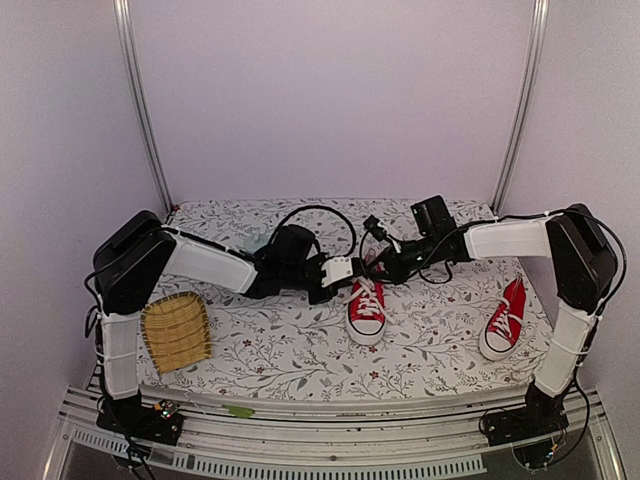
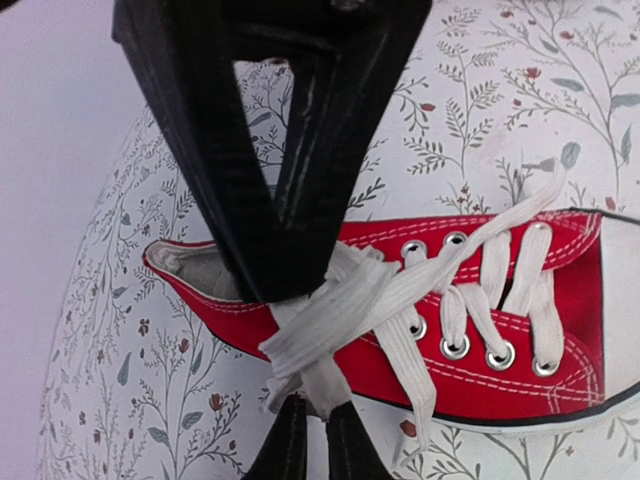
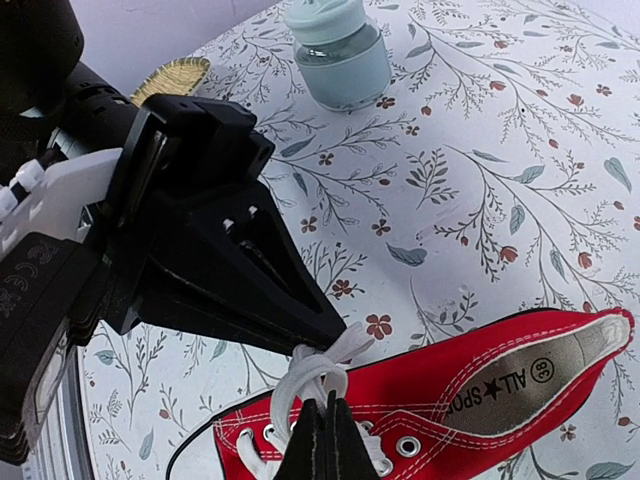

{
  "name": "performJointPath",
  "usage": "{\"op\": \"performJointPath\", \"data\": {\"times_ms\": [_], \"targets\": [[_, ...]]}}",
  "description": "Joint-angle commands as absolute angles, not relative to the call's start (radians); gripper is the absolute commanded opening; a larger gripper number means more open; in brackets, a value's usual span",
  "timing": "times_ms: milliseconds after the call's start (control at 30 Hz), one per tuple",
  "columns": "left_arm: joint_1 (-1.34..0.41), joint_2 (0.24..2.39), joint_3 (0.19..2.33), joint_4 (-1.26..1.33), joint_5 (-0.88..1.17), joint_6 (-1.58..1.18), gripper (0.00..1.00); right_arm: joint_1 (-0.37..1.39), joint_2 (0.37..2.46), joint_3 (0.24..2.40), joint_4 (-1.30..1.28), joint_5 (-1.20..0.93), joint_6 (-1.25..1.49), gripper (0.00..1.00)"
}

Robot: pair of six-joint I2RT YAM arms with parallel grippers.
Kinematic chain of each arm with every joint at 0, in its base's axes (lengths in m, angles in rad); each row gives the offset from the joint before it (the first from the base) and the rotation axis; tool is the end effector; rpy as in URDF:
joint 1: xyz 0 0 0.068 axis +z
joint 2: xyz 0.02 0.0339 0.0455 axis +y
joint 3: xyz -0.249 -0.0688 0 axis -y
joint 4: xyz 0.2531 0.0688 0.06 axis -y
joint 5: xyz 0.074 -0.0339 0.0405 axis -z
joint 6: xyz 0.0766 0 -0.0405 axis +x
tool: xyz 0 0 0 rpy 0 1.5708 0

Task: Tie the shoes
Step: Cross the half-tied shoelace with the shoelace loop.

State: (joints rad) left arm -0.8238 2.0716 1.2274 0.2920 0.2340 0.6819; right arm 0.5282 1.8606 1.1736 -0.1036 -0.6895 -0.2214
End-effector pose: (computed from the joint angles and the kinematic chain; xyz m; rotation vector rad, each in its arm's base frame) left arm 0.3124 -0.3635 0.1047 1.5506 1.4515 -0.3324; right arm 0.3369 0.2530 0.1434 -1.1599 2.0193 0.9623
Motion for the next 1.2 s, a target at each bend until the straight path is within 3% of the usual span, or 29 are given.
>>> {"op": "performJointPath", "data": {"times_ms": [0, 267, 500, 667, 767, 967, 1100, 1167], "targets": [[-0.837, 2.032, 1.214, 0.272, 0.269, 0.717, 0.16, 0.520, 1.825, 1.151, -0.094, -0.685, -0.218, 0.01], [-0.839, 2.016, 1.212, 0.250, 0.247, 0.752, 0.38, 0.512, 1.815, 1.139, -0.096, -0.683, -0.222, 0.01], [-0.838, 2.055, 1.219, 0.293, 0.217, 0.741, 0.44, 0.501, 1.819, 1.133, -0.090, -0.692, -0.220, 0.02], [-0.835, 2.083, 1.208, 0.387, 0.150, 0.731, 0.43, 0.500, 1.814, 1.141, -0.098, -0.683, -0.215, 0.22], [-0.836, 2.098, 1.205, 0.400, 0.162, 0.748, 0.41, 0.500, 1.789, 1.111, -0.103, -0.662, -0.208, 0.28], [-0.836, 2.106, 1.187, 0.405, 0.186, 0.760, 0.37, 0.515, 1.692, 0.993, -0.088, -0.623, -0.174, 0.35], [-0.835, 2.112, 1.174, 0.430, 0.192, 0.780, 0.28, 0.547, 1.671, 0.927, -0.028, -0.610, -0.155, 0.37], [-0.836, 2.114, 1.176, 0.434, 0.190, 0.778, 0.19, 0.558, 1.689, 0.924, -0.009, -0.589, -0.144, 0.38]]}}
